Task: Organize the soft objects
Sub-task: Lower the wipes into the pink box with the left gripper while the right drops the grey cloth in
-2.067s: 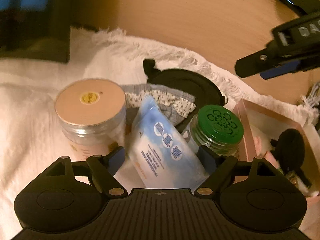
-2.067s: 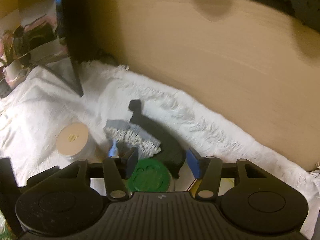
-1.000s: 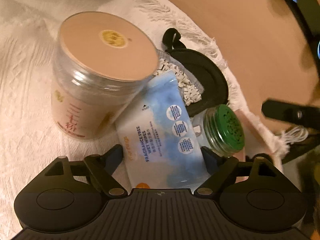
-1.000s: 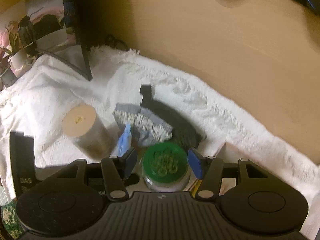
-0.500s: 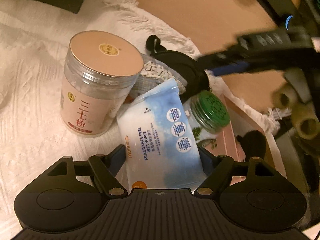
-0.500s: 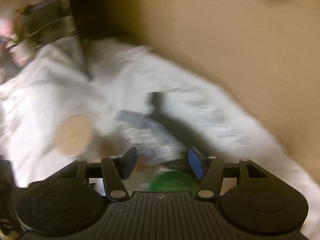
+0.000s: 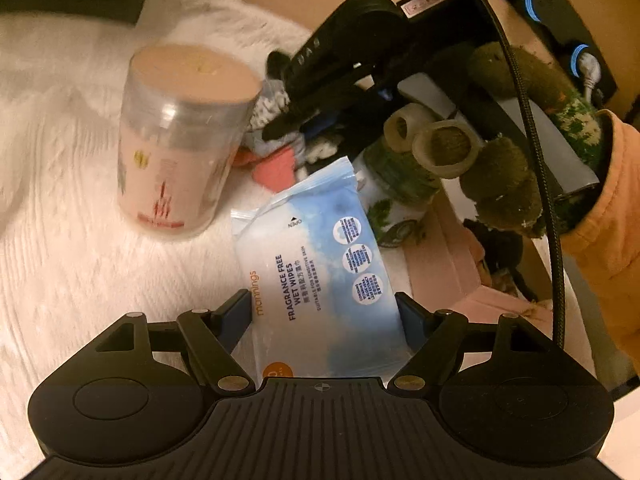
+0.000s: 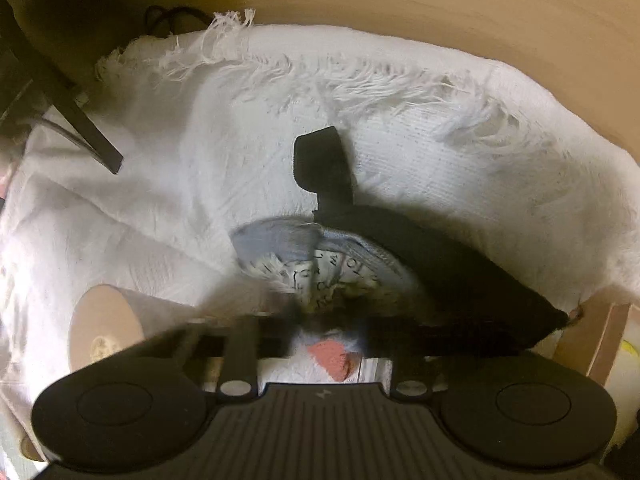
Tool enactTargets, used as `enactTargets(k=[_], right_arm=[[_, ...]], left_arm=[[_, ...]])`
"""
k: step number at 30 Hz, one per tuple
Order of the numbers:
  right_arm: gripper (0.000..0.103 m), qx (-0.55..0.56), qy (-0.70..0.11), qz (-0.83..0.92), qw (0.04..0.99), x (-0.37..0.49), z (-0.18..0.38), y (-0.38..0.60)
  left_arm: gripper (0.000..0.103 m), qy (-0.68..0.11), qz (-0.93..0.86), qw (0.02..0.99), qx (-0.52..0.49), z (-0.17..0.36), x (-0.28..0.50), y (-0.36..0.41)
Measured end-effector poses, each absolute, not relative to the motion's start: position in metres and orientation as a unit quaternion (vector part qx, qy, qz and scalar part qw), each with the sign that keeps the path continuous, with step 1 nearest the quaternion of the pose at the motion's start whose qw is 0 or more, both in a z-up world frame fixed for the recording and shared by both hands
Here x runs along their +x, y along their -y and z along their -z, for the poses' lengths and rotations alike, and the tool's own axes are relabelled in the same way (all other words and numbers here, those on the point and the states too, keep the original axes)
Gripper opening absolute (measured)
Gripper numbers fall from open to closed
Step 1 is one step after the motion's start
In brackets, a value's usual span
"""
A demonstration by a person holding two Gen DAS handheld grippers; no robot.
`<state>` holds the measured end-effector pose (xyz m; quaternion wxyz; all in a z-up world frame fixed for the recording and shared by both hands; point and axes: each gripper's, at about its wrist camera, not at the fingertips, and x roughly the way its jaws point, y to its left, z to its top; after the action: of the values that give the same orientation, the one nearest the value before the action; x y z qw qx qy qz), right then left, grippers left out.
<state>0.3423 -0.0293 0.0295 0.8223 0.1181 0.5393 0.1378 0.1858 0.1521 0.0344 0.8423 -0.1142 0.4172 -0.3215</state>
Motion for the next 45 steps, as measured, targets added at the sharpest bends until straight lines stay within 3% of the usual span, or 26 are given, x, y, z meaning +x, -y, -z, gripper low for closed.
enactTargets(k=[15, 23, 33, 45], right_arm=[[0.007, 0.121, -0.366, -0.167, 0.907, 0.238, -0.192, 0.076], [0.007, 0.134, -0.299, -0.112, 0.938, 0.172, -0.229, 0.145], [0.007, 0.163, -0.272, -0.010, 0.948, 0.115, -0.221, 0.242], [0.008, 0.205, -0.352, 0.040, 0.912, 0.099, -0.132, 0.272]], left_arm=[[0.081, -0.314, 0.306, 0.899, -0.003, -0.142, 0.182, -0.128], [0.081, -0.263, 0.345, 0.899, 0.048, -0.185, 0.171, -0.072], [0.081, -0.300, 0.443, 0.843, 0.061, -0.170, 0.154, 0.021], [0.081, -0.398, 0.451, 0.791, 0.109, -0.093, 0.168, 0.102]])
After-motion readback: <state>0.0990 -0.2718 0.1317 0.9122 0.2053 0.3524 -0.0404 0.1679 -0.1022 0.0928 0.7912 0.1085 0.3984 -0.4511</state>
